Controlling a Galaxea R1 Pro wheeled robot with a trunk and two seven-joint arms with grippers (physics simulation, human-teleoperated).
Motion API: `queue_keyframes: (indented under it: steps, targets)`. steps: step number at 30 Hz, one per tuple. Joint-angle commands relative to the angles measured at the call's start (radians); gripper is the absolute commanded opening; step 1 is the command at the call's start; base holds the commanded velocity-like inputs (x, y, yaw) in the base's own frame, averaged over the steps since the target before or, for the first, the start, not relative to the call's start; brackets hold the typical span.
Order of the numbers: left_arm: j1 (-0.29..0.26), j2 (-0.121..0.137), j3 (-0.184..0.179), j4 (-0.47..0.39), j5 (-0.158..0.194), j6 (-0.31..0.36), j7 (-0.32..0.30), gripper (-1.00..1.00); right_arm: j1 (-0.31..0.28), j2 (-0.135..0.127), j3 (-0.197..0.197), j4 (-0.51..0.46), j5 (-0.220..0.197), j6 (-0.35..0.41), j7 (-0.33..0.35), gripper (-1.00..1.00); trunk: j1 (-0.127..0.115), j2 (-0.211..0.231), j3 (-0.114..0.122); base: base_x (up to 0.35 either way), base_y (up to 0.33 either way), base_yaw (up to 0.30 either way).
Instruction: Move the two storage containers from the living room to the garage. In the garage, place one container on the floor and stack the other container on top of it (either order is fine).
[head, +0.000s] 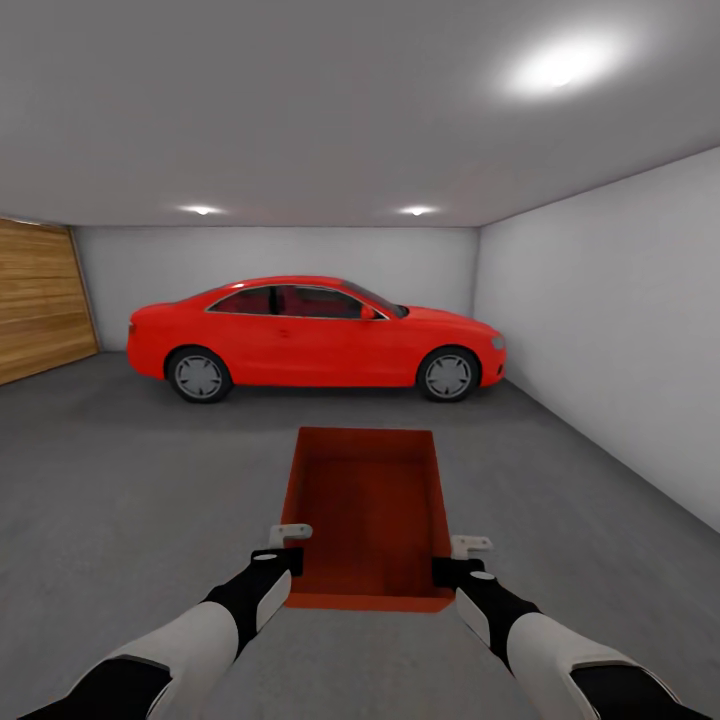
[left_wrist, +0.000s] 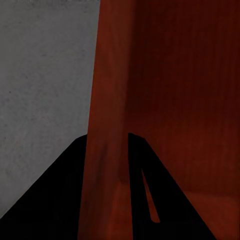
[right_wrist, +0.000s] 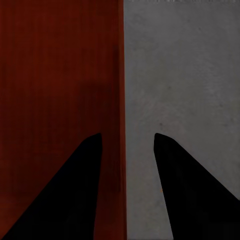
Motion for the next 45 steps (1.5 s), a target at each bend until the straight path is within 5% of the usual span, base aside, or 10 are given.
queue_keyframes:
  steps: [1,45]
  targets:
    - [-0.001,0.006,0.030,-0.006,-0.017,0.007,0.007,-1.00,0.000,-0.006,-0.002,0.002,-0.007,-0.001,-0.007,-1.00,0.001,-0.001,0.000,0.321,0.000,0.000]
    - [-0.001,0.006,0.029,-0.006,-0.017,0.007,0.007,-1.00,0.000,-0.007,-0.003,0.002,-0.007,0.002,-0.007,-1.00,0.001,-0.001,0.000,0.321,0.000,-0.004]
